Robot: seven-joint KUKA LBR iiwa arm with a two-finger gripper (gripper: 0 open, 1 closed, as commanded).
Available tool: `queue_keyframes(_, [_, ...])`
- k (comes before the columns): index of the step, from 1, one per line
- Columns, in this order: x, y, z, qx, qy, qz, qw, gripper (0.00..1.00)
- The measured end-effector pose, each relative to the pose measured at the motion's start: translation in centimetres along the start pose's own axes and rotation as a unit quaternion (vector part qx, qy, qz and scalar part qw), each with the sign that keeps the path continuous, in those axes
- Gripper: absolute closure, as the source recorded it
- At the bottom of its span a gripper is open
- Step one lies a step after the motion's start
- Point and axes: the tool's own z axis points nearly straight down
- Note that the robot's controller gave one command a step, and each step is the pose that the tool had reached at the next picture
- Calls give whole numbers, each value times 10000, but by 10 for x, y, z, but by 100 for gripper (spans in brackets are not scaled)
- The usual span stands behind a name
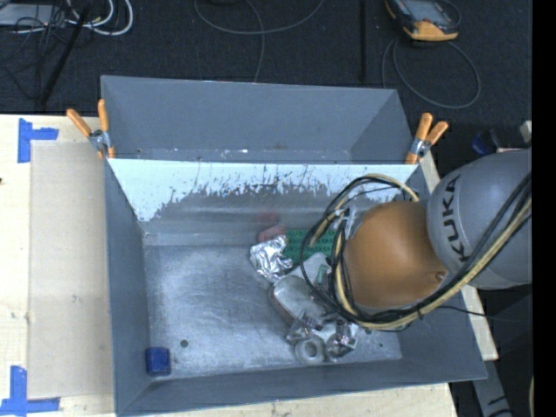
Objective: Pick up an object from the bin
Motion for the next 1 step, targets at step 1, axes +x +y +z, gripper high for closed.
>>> queue_keyframes(1, [4, -7, -94, 22, -32, -164, 9999, 100])
